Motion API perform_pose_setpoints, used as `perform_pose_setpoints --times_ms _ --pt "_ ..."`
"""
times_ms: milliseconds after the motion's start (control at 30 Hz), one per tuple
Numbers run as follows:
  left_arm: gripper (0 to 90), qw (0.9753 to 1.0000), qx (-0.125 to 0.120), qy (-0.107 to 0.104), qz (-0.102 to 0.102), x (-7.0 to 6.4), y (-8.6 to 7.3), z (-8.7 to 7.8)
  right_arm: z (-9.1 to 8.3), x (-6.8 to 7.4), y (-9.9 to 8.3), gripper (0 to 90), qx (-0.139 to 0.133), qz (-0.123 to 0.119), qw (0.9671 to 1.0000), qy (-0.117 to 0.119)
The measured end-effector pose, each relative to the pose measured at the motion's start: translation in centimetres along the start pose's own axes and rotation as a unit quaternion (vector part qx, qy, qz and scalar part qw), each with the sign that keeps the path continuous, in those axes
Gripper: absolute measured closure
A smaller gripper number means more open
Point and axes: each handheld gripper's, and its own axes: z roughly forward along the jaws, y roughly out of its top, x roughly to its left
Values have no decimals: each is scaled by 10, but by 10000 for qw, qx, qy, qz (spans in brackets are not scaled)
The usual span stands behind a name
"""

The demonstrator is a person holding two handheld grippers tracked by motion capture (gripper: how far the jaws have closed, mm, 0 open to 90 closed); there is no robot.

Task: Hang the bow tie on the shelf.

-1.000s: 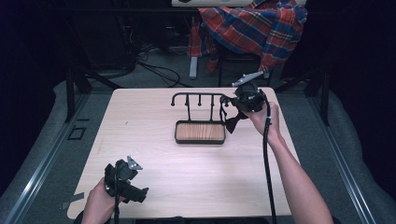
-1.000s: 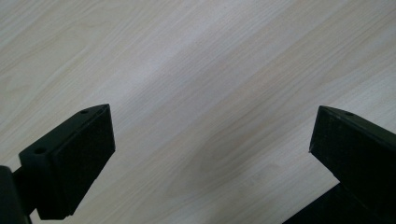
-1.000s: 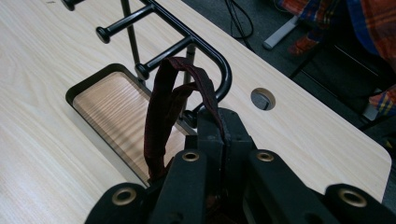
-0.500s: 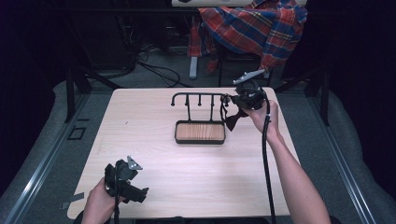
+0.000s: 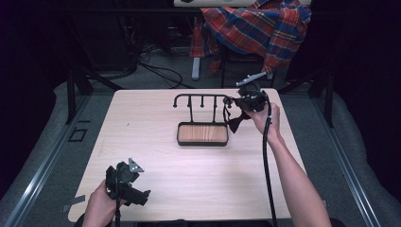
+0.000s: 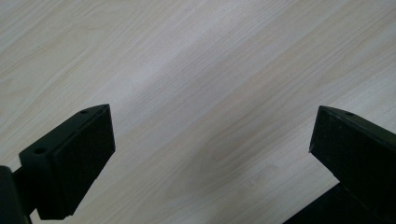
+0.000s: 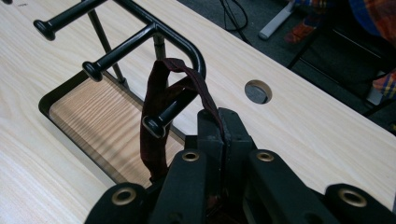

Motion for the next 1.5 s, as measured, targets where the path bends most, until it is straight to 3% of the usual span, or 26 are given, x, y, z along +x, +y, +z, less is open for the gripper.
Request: perform_pose_setpoints --times_ms 367,733,1267,1500 --pt "1 10000 5 -4 13 0 0 0 14 0 -7 890 116 105 9998 136" --pt "1 10000 17 9 26 -1 0 0 17 -3 -8 888 92 169 9993 307" --pt "1 10000 28 9 24 -2 1 1 20 -4 -9 889 49 249 9992 306" --pt "1 10000 44 1 18 -1 1 1 25 -7 -12 882 -47 384 9980 507"
